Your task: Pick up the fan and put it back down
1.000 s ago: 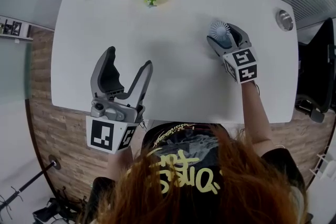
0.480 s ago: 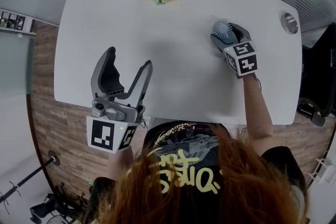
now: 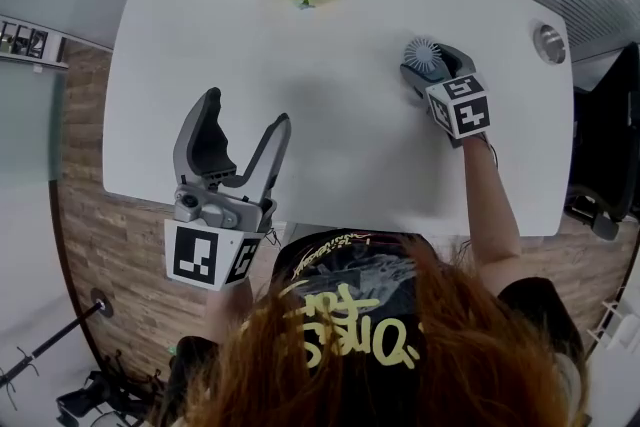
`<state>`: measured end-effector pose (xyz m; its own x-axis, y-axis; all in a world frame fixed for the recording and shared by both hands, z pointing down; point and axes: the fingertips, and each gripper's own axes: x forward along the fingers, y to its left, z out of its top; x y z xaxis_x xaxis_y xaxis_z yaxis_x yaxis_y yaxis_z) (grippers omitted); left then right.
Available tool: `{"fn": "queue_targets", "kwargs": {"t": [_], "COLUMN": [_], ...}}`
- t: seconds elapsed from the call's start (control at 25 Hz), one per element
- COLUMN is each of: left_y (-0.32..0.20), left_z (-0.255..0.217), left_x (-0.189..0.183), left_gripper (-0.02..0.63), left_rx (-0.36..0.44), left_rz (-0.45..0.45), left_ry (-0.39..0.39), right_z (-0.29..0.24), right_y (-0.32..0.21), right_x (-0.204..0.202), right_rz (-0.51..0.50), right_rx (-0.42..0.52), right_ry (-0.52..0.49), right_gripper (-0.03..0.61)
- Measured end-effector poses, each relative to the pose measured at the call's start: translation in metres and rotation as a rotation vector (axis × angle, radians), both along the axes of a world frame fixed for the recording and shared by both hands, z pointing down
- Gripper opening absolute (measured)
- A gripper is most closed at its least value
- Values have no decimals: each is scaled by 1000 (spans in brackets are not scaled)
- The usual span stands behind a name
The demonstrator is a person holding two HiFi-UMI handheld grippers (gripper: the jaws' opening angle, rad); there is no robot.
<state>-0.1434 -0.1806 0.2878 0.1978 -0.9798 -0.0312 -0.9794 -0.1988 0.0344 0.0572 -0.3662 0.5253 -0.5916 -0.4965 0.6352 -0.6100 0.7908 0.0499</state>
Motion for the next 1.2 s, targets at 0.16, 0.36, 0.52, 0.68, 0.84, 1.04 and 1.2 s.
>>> {"fn": "queue_targets", "kwargs": {"t": [0.16,0.36,0.52,0.68,0.84,1.04,1.2], "left_y": [0,-2,-6,-10,-16,-25,-30], "left_z": [-3,-7,-10,-15,-19,-24,-29], "left_x": [5,9,14,25,35,48,57], "left_gripper": [341,341,341,341,341,341,341], "left_rx": [5,10,16,32,46,63,76], "left_rz": [15,33,52,80,108,143,170], "left_ry": [-3,-11,-17,-19,-17,-15,-17], "right_z": [-2,-10,-31,-63,-102,-147,-174], "right_y": [1,5,6,13,22,35,48], "right_x": [0,0,3,6,9,18,23], "right_rz": [2,-3,5,14,32,41,32], "right_rx": [0,32,74,122,160,212,267], "right_ry": [-2,-14,-38,-99,-214,-321,-367], "right_gripper": [336,336,337,337,337,337,337]}}
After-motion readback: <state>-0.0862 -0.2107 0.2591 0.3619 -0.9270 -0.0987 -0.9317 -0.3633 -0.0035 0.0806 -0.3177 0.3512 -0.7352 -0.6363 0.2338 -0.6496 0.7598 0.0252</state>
